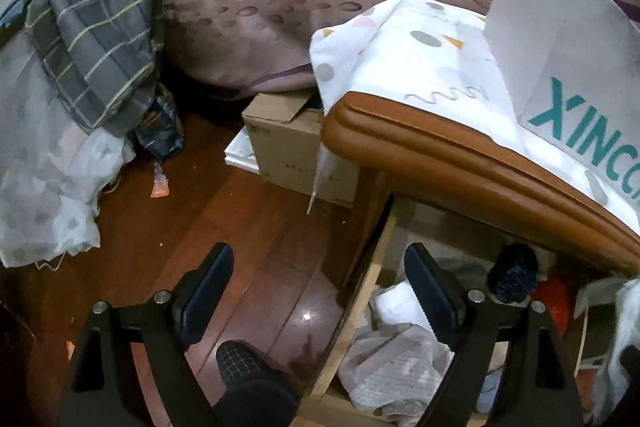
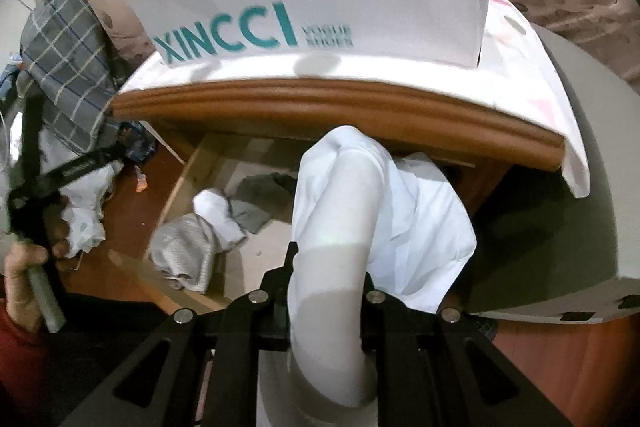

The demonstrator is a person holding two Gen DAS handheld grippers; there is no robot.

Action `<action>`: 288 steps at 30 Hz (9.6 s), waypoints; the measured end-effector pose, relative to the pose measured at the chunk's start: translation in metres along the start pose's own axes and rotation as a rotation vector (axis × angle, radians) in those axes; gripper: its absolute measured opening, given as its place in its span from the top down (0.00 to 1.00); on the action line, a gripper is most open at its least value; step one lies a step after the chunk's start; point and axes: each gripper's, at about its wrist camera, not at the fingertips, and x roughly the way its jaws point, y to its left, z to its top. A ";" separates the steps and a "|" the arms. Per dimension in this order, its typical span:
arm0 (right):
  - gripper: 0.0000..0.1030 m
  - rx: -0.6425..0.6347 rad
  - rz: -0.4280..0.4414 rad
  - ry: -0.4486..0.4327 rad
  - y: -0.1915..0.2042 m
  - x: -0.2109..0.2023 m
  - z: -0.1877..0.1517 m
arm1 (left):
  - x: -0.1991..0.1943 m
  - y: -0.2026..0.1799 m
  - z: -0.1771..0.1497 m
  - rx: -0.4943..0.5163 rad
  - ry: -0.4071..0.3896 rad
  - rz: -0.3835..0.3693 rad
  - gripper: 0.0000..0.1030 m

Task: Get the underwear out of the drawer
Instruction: 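Lift the white underwear into the XINCCI box and open the right tool, then bring the right tool back down into the drawer, then grasp the light blue underwear with the right tool, then grasp the grey hexagon-print underwear with the left tool while the right tool holds the light blue one, then lift the grey hexagon-print underwear up toward the XINCCI box with the left tool, then lower the grey hexagon-print underwear into the box and open the left tool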

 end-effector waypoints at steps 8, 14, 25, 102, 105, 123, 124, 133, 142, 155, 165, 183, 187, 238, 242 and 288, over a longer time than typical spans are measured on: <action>0.85 -0.011 0.033 -0.050 0.010 -0.056 0.016 | 0.001 0.002 0.001 -0.017 0.012 0.004 0.17; 0.86 -0.043 0.061 -0.124 0.023 -0.101 0.042 | 0.003 0.003 0.001 -0.015 0.025 0.006 0.17; 0.86 -0.141 -0.012 -0.320 0.049 -0.168 0.163 | 0.002 0.012 0.004 -0.047 0.033 -0.005 0.17; 0.21 0.153 -0.091 0.664 0.004 0.185 -0.017 | 0.013 -0.001 -0.004 0.076 0.122 -0.075 0.14; 0.21 0.125 -0.091 0.721 0.008 0.201 -0.020 | 0.014 -0.001 -0.004 0.082 0.126 -0.073 0.12; 0.21 -0.035 -0.114 0.868 0.028 0.247 -0.019 | 0.022 -0.013 -0.011 0.123 0.177 -0.105 0.12; 0.21 -0.043 -0.114 0.867 0.032 0.249 -0.022 | 0.023 -0.014 -0.012 0.126 0.185 -0.109 0.12; 0.43 -0.099 -0.116 0.817 0.048 0.236 -0.032 | 0.026 -0.023 -0.015 0.153 0.195 -0.104 0.12; 0.49 -0.090 -0.132 0.709 0.044 0.199 -0.041 | 0.032 -0.028 -0.019 0.166 0.223 -0.109 0.12; 0.49 -0.046 -0.038 0.387 0.039 0.113 -0.050 | 0.045 -0.057 -0.036 0.226 0.305 -0.154 0.12; 0.49 0.017 -0.027 0.198 -0.019 0.090 -0.039 | 0.054 -0.075 -0.051 0.270 0.406 -0.186 0.12; 0.49 0.087 0.070 0.135 -0.028 0.093 -0.034 | 0.098 -0.086 -0.079 0.226 0.636 -0.095 0.14; 0.49 0.115 0.074 0.115 -0.036 0.086 -0.031 | 0.100 -0.089 -0.081 0.224 0.652 -0.082 0.24; 0.49 0.116 0.013 0.080 -0.043 0.079 -0.029 | -0.160 -0.055 0.050 0.277 0.039 -0.235 0.75; 0.49 0.109 0.002 0.083 -0.042 0.080 -0.029 | -0.192 -0.052 0.078 0.278 -0.048 -0.225 0.75; 0.49 0.091 0.041 0.115 -0.040 0.083 -0.034 | -0.034 -0.211 0.178 0.365 0.110 -0.196 0.74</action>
